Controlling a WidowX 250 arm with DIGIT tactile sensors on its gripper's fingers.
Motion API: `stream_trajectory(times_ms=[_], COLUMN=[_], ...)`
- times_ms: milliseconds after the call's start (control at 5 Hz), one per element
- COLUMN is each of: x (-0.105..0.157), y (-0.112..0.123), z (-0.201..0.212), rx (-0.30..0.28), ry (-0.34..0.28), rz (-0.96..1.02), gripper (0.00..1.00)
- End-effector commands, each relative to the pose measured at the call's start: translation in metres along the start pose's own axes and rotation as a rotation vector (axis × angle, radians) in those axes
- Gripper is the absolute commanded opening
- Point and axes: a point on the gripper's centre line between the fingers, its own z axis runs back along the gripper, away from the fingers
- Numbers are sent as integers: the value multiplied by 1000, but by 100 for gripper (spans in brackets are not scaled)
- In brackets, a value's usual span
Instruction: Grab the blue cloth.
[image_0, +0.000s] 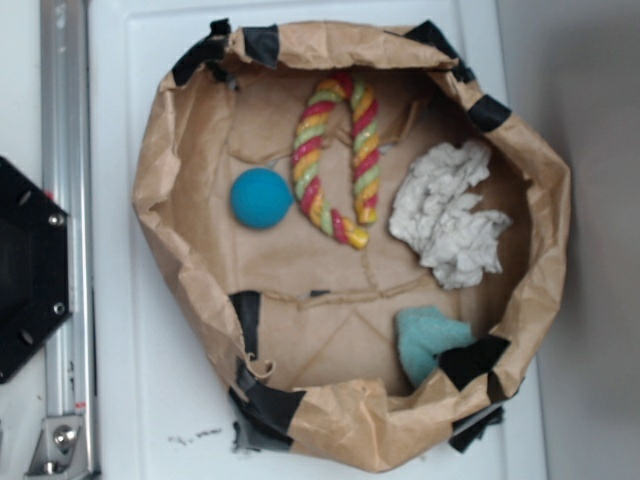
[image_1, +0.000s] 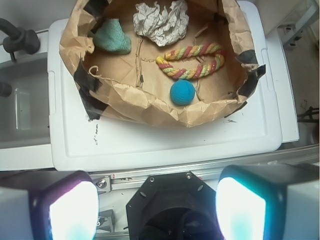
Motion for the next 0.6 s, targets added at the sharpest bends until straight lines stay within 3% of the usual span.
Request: stream_trajectory(times_ms=[0, 400], x=[88, 136], y=[10, 7], z=[-48, -97], rx=[147, 211], ry=[-155, -219], rz=[-157, -364], gripper=[100, 100])
